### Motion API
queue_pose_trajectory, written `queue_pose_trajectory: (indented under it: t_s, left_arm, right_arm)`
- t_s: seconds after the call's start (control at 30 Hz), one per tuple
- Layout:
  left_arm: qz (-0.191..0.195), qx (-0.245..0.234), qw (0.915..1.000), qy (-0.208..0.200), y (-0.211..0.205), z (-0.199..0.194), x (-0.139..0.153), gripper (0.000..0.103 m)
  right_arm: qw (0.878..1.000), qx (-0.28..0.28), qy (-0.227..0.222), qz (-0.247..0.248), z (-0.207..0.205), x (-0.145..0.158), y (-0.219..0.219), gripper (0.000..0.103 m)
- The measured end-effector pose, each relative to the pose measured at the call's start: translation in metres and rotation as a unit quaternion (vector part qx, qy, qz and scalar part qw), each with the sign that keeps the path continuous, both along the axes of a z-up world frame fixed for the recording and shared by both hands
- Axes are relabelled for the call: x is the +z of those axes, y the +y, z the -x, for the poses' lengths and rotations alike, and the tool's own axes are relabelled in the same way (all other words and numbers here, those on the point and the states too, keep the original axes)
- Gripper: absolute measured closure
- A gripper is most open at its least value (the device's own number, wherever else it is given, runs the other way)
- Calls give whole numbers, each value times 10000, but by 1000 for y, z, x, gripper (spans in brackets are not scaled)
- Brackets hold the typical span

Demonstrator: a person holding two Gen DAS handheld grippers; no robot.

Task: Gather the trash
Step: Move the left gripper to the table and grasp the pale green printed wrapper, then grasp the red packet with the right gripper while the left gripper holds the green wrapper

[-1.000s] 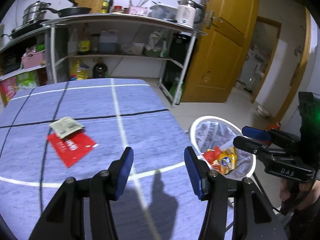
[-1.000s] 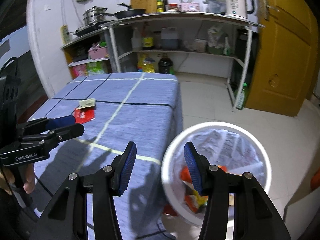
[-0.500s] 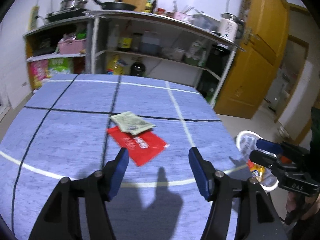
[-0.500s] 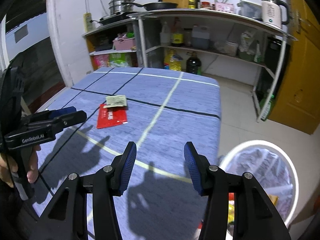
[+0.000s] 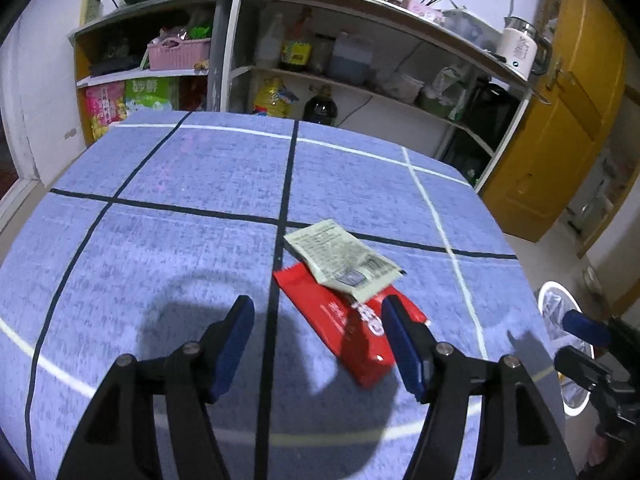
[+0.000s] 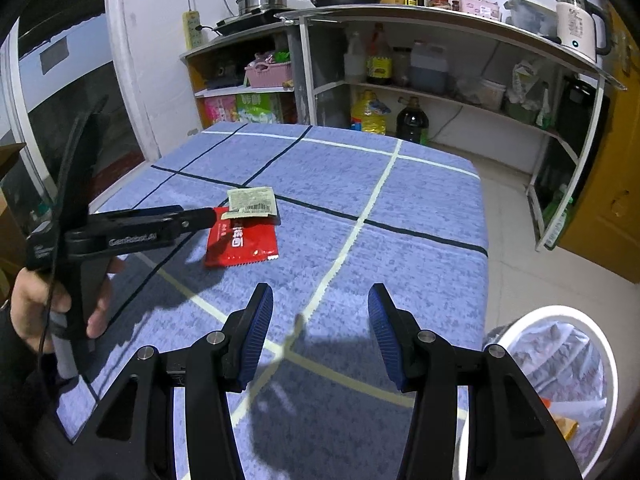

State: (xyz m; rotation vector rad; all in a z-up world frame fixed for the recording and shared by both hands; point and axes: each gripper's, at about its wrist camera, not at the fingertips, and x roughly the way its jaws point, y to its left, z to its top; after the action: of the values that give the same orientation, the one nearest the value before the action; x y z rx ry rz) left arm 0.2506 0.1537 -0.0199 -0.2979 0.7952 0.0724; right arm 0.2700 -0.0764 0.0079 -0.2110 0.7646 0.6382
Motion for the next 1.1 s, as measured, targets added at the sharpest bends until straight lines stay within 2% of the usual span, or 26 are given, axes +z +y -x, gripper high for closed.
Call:
queue_pose_trajectory:
  t_s: [0.13, 0.33, 0.5, 0.63, 0.77, 0.83, 0.97, 1.0, 1.1]
  left_arm:
    - [-108, 27, 9999, 102, 2, -6, -6, 35]
    - [23, -103, 9999, -132, -1, -14, 7, 34]
    - [-49, -138, 9999, 70, -8, -44, 1, 33]
    - [-303, -279, 9988, 277, -23, -62, -8, 33]
    - [-852, -356, 9948, 440, -41, -69, -14, 32]
    - [-944, -349, 9939, 452, -42, -69, -14, 39]
    - [-776, -460, 9955, 301, -39, -64, -11, 60]
    - [-743, -477, 9958, 231, -39, -62, -9, 68]
    - [-683, -579, 9960, 24, -37, -51, -2, 71]
  right_arm:
    - [10000, -78, 29, -21, -6, 0, -1, 52]
    - [9999, -100, 20, 1, -7, -1, 0, 52]
    - [9999, -103, 42, 4, -8, -2, -1, 52]
    - [9999, -137, 61, 33, -10, -4, -6, 52]
    - [9997, -213, 113, 37, -13, -7, -13, 52]
    - [9996, -245, 119, 33, -14, -7, -15, 52]
    - [9994, -301, 155, 13, -14, -6, -17, 52]
    - [9994, -303, 154, 13, -13, -6, -17, 52]
    - [9993, -339, 133, 20, -10, -4, -19, 52]
